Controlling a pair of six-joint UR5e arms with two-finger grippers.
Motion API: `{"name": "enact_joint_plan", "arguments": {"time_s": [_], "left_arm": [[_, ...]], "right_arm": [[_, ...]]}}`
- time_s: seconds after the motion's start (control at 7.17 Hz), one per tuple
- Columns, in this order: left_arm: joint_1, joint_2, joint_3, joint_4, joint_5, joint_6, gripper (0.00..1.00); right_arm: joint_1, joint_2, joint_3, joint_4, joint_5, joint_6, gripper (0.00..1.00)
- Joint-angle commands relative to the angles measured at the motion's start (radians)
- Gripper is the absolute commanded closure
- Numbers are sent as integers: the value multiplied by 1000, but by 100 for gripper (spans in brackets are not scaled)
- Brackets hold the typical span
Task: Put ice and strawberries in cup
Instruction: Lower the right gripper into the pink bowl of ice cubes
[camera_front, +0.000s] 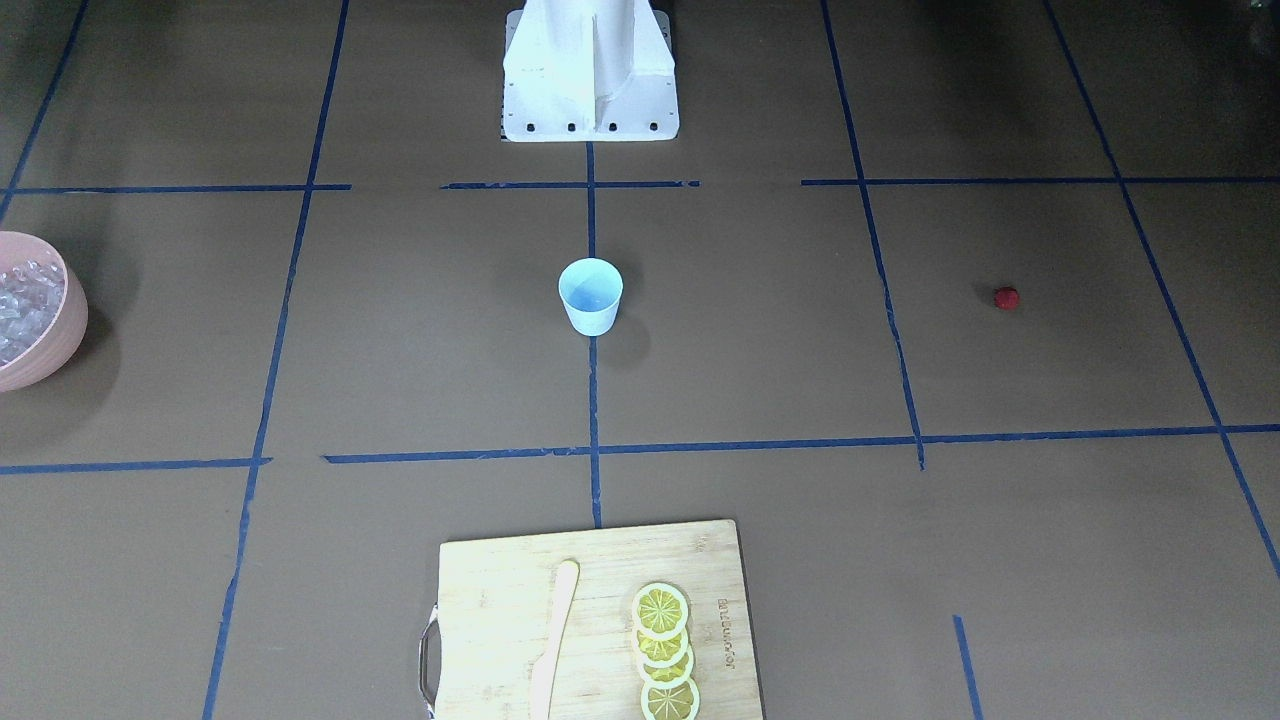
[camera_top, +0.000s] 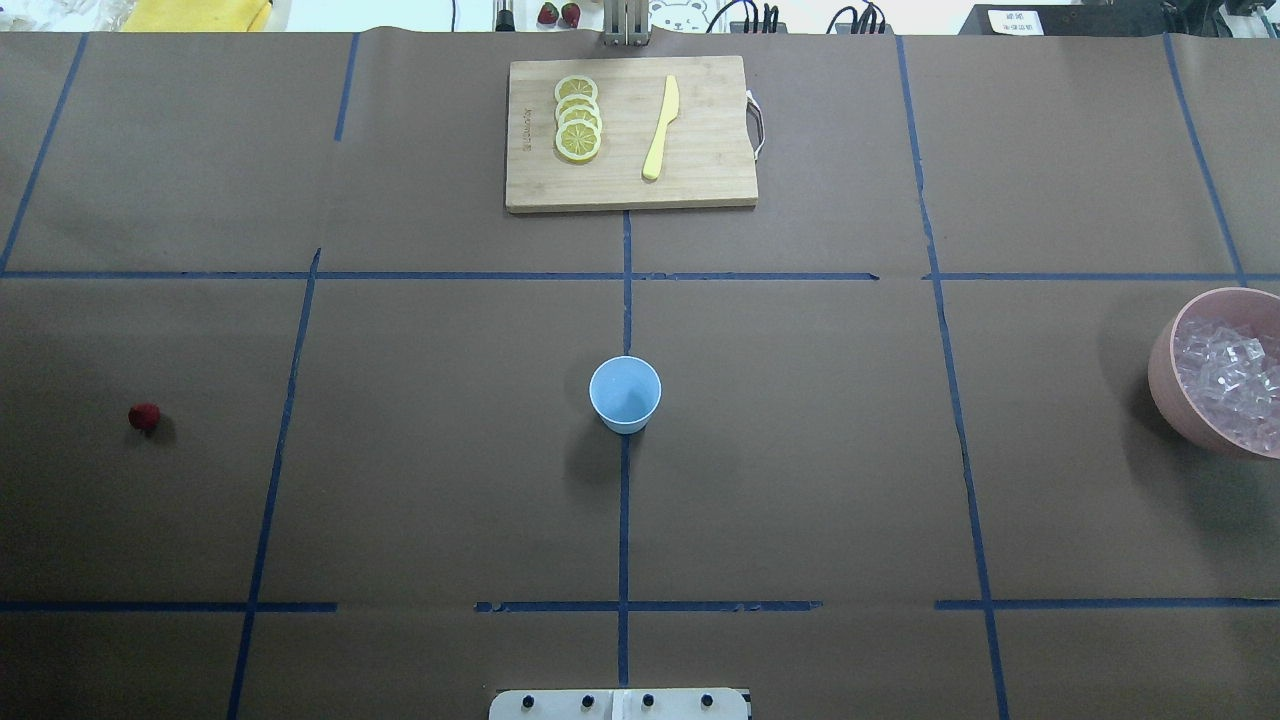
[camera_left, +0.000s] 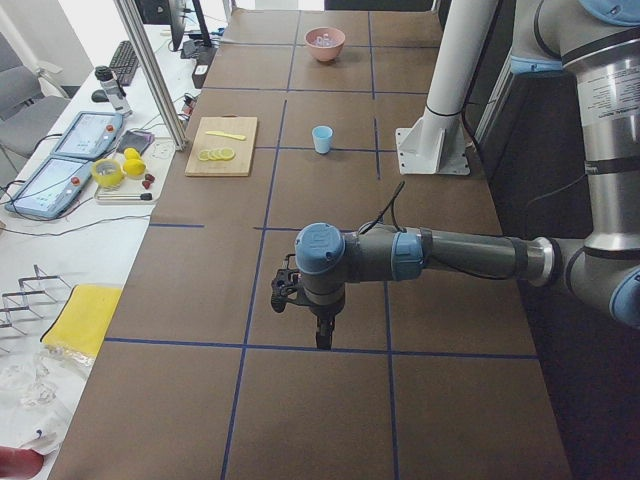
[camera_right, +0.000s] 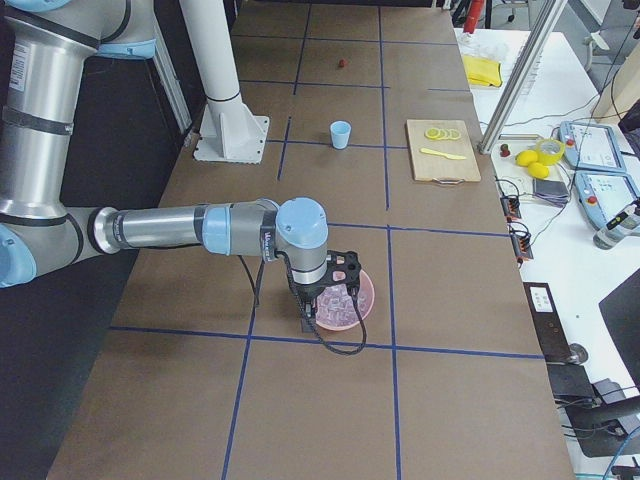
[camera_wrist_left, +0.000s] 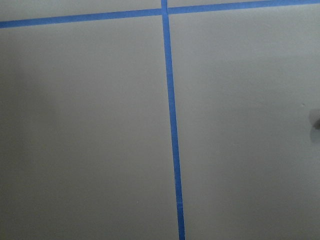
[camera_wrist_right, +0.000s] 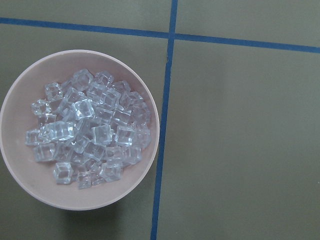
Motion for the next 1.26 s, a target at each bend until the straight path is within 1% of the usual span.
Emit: {"name": "enact_joint_plan", "arguments": {"time_s": [0.0, 1.12], "left_arm": [[0, 3, -4, -3, -4, -4, 0], [0, 21, -11, -2, -7, 7, 0]], "right_arm": [[0, 0, -2, 0, 0, 1, 1], [0, -7, -2, 0, 1, 1, 1]]}}
